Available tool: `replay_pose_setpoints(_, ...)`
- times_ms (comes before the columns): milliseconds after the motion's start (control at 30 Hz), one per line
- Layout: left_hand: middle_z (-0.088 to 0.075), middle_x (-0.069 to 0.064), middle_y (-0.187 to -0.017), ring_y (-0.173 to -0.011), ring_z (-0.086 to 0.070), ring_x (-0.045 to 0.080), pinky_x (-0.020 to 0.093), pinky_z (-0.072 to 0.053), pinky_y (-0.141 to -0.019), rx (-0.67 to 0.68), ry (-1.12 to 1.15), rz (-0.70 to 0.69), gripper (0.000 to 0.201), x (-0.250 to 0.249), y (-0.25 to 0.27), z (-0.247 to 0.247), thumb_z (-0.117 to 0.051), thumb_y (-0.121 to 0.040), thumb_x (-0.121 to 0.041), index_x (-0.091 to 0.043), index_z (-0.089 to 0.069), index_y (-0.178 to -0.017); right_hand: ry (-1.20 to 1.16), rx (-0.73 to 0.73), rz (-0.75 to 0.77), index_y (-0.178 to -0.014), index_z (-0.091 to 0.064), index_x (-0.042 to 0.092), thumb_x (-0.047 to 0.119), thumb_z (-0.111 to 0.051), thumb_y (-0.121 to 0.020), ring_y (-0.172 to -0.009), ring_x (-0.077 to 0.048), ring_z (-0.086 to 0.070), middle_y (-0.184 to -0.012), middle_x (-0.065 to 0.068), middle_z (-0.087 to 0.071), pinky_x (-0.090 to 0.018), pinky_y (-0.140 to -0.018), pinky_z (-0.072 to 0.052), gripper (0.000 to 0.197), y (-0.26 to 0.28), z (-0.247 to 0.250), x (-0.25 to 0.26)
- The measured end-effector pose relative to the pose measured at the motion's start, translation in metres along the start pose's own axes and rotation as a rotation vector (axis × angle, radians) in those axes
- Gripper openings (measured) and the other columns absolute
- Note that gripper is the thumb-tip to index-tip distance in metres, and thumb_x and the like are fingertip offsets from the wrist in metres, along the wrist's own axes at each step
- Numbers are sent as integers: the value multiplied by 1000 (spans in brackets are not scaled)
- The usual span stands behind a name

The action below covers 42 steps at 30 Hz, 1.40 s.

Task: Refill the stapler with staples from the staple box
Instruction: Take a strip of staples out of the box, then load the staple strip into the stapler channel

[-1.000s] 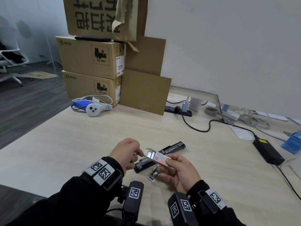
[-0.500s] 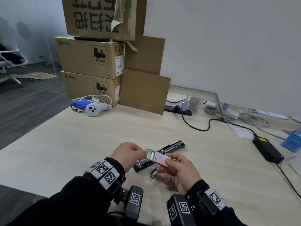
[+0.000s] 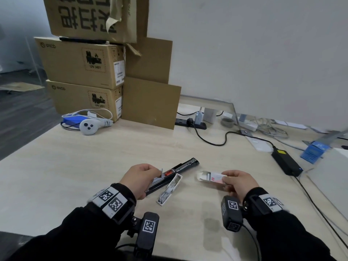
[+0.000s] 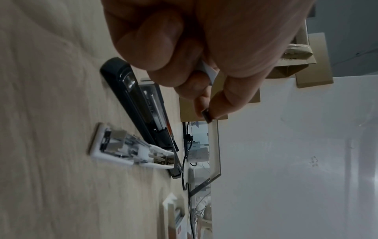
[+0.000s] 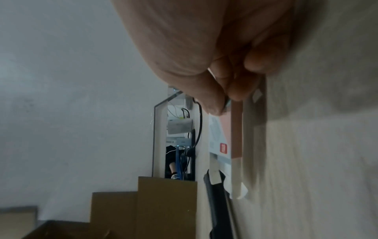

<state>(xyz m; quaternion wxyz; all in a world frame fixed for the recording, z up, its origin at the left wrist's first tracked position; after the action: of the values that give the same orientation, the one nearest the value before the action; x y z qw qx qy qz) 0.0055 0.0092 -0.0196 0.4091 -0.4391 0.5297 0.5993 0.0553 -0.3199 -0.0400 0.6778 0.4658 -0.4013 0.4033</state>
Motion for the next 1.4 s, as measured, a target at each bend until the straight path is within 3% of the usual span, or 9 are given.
replay_pose_setpoints(333, -33, -3, -51, -43, -20, 13, 22, -12, -47, 20, 26, 17, 21, 1, 3, -7, -66, -86, -14, -15, -58, -67, 347, -93, 17, -91, -69, 12, 3, -57, -88, -39, -19, -41, -55, -10, -54, -24, -44, -38, 16, -20, 25, 1)
replay_pose_setpoints(400, -34, -2, -52, -44, -20, 13, 21, -12, -46, 18, 23, 21, 21, 3, 4, -5, -67, -86, -15, -16, -58, -67, 438, -98, 38, -94, -71, 15, 8, -59, -87, -44, -22, -48, -61, -8, -60, -26, -46, -41, 15, -19, 24, 6)
replay_pose_setpoints(533, -34, -1, -54, -43, -20, 13, 19, -14, -44, 37, 33, 10, 16, 6, 7, -6, -69, -83, -14, -14, -60, -70, 587, -206, 182, -98, -71, 22, 18, -65, -82, -86, -23, -63, -103, -7, -67, -29, -76, -45, 18, -9, 27, 25)
replay_pose_setpoints(600, -35, -1, -54, -43, -20, 13, 18, -13, -44, 61, 69, -3, 15, 6, 9, -8, -72, -83, -14, -12, -62, -72, 518, -221, 326, -94, -70, 24, 20, -67, -82, -82, -20, -62, -99, -8, -65, -31, -76, -47, 12, 10, 13, 42)
replay_pose_setpoints(733, -38, 0, -55, -41, -23, 11, 16, -15, -41, 76, 88, -8, 15, 8, 11, -12, -74, -84, -18, -13, -65, -73, 192, 169, 401, -90, -74, 13, 15, -72, -85, -56, -14, -55, -75, -2, -63, -25, -47, -48, 5, 69, -63, 64)
replay_pose_setpoints(867, -37, -1, -51, -39, -25, 10, 16, -16, -41, 79, 76, -21, 18, 8, 13, -12, -73, -84, -20, -17, -67, -68, 83, 451, 338, -90, -75, 14, 19, -75, -83, -60, -15, -63, -75, -2, -68, -30, -48, -51, 9, 102, -121, 61)
replay_pose_setpoints(1067, -38, -3, -50, -41, -27, 9, 18, -17, -41, 97, 41, -10, 8, 10, 16, -6, -73, -83, -18, -16, -69, -76, -17, 488, 262, -96, -70, 1, 10, -74, -84, -58, -18, -62, -77, -11, -68, -27, -46, -50, 16, 110, -146, 53)
replay_pose_setpoints(1300, -39, -3, -51, -39, -26, 8, 16, -17, -39, 147, 87, 10, 8, 13, 17, -3, -66, -87, -15, -13, -72, -82, -65, 529, 243, -101, -73, 8, 9, -72, -85, -59, -20, -62, -81, -13, -68, -25, -44, -49, 15, 110, -154, 50)
replay_pose_setpoints(1400, -39, -3, -51, -39, -25, 8, 16, -16, -39, 182, 83, 13, 18, 13, 18, -3, -65, -88, -13, -17, -71, -72, -75, 568, 245, -101, -74, 9, 7, -72, -85, -56, -17, -60, -78, -12, -65, -25, -43, -49, 16, 110, -156, 49)
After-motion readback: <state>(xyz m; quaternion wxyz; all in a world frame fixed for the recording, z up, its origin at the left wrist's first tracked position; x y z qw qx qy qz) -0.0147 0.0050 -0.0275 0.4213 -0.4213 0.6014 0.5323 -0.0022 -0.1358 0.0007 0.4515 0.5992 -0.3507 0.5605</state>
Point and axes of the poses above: each hand's wrist, its own y-axis away from the middle knuckle, its own z-axis out of the back of the hand, x = y × z, the point moved 7 cm from there along -y, towards the middle knuckle
